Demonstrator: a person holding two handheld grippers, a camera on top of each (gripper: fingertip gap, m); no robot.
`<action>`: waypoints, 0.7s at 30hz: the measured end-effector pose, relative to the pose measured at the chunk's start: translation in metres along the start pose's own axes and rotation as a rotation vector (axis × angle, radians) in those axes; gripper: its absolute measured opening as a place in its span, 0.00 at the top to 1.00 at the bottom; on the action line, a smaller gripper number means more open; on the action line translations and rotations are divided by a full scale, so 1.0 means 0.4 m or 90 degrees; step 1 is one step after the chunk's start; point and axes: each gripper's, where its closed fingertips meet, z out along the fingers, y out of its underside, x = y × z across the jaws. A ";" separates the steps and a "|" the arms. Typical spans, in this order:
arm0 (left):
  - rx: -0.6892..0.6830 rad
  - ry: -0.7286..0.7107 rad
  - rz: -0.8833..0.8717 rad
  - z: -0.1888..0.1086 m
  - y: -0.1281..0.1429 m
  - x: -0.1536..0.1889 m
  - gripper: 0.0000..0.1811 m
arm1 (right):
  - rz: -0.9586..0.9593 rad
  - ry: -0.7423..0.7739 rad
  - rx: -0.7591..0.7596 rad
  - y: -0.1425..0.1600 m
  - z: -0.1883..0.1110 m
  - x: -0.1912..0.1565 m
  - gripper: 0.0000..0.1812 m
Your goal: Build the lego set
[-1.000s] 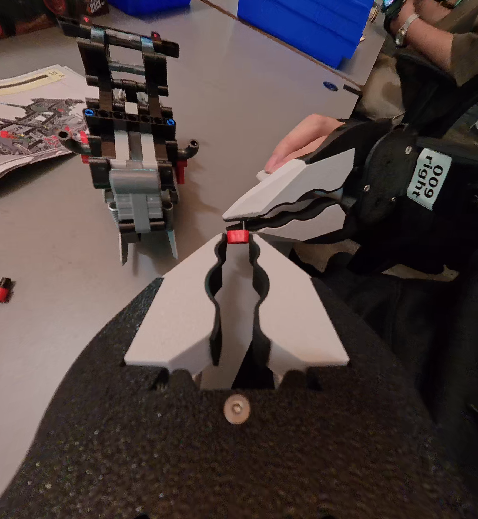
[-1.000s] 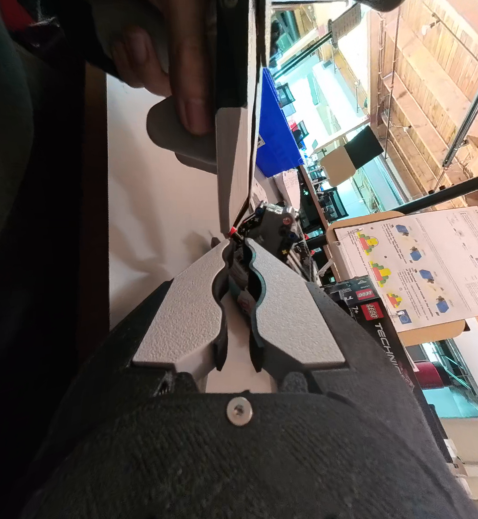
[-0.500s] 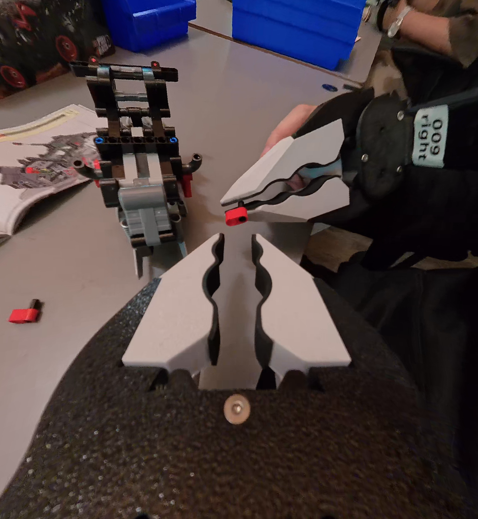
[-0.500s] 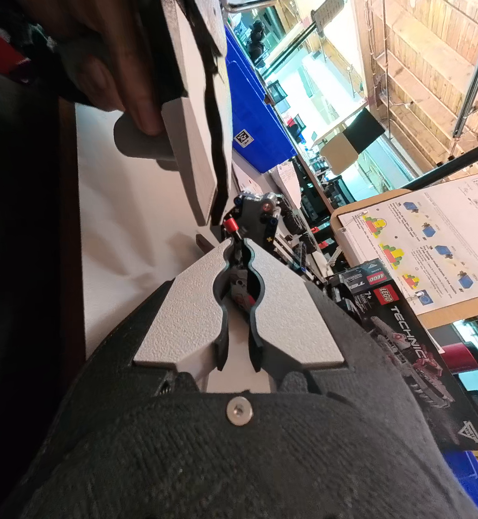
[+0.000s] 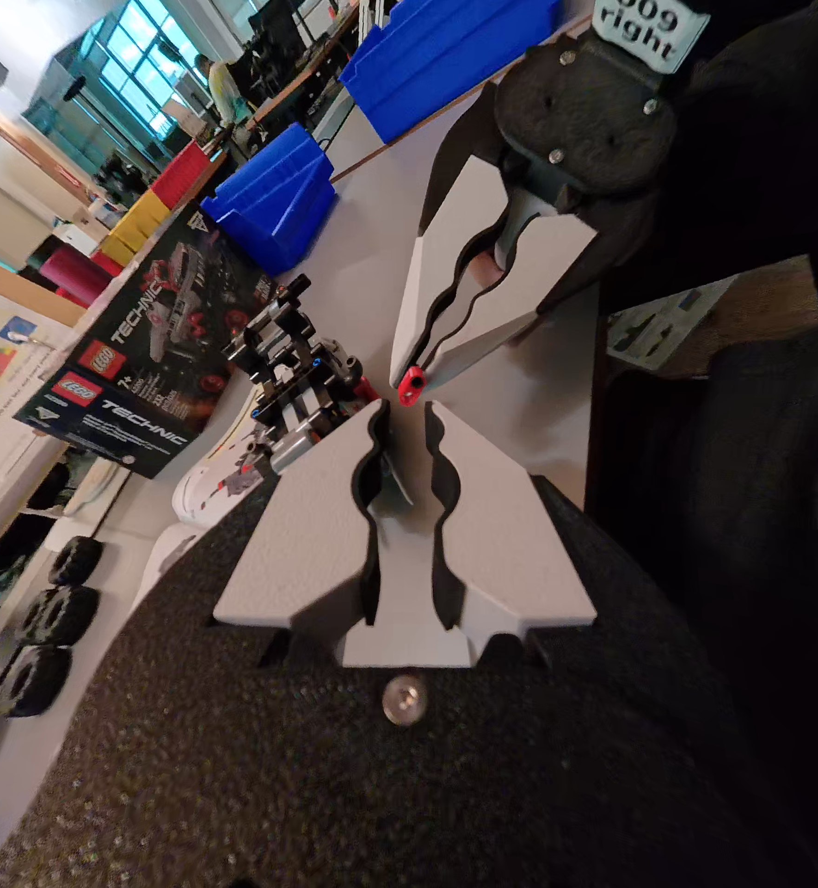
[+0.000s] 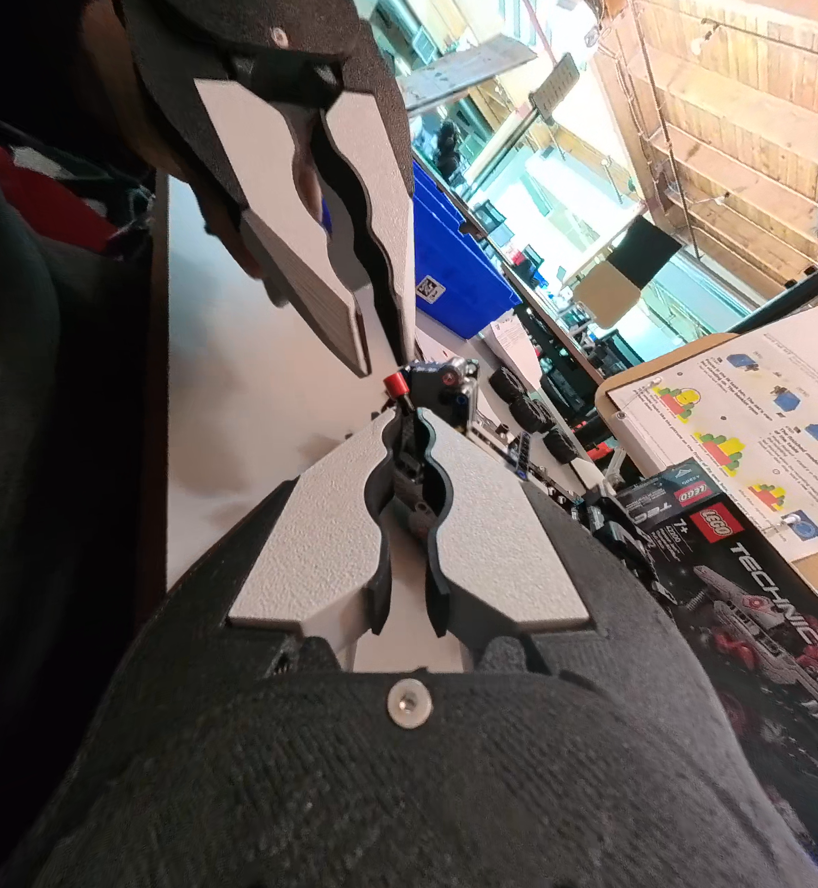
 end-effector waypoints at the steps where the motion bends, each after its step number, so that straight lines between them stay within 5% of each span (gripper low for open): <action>1: -0.006 -0.015 0.015 0.002 0.004 -0.007 0.93 | 0.006 -0.010 0.015 -0.010 -0.002 -0.005 0.99; 6: 0.002 -0.009 0.119 0.002 0.002 0.002 0.92 | 0.045 -0.037 0.059 -0.031 -0.013 -0.004 0.99; 21: 0.057 -0.034 0.182 -0.002 -0.044 0.001 0.98 | 0.065 -0.053 0.098 -0.049 -0.034 0.001 0.99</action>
